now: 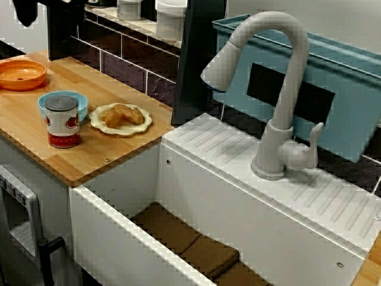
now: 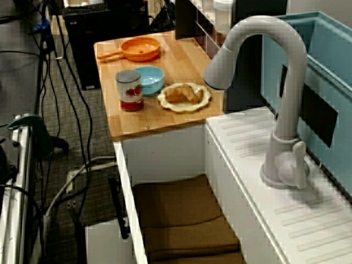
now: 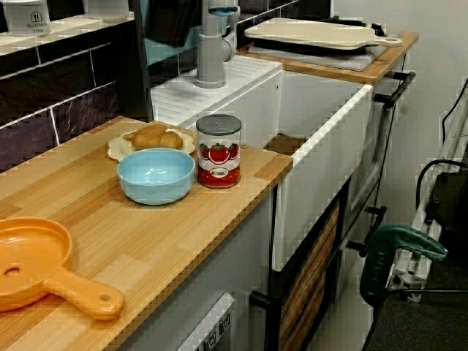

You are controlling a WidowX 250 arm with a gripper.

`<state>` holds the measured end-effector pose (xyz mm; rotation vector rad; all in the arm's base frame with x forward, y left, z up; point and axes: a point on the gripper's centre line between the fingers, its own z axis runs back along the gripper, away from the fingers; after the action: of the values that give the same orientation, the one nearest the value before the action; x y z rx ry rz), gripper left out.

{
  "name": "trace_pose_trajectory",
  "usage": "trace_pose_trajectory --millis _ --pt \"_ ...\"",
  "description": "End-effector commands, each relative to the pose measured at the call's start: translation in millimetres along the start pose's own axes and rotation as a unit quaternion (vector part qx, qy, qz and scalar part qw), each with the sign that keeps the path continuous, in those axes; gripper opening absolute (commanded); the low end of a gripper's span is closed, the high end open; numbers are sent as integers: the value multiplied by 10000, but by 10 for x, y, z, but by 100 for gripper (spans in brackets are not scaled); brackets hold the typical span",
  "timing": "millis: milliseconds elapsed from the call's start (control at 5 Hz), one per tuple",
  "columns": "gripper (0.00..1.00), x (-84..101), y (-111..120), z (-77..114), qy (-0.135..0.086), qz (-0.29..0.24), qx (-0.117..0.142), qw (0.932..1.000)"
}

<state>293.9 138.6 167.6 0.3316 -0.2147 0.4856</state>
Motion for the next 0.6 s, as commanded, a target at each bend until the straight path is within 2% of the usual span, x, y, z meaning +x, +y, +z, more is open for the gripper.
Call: trace_pose_trajectory --millis 0,200,400 --pt "100 337 209 -132 -496 -1132 76 9923" --pt "100 225 93 -154 -446 -1187 -123 9919" --pt "100 23 -263 60 -47 -1421 -816 9865"
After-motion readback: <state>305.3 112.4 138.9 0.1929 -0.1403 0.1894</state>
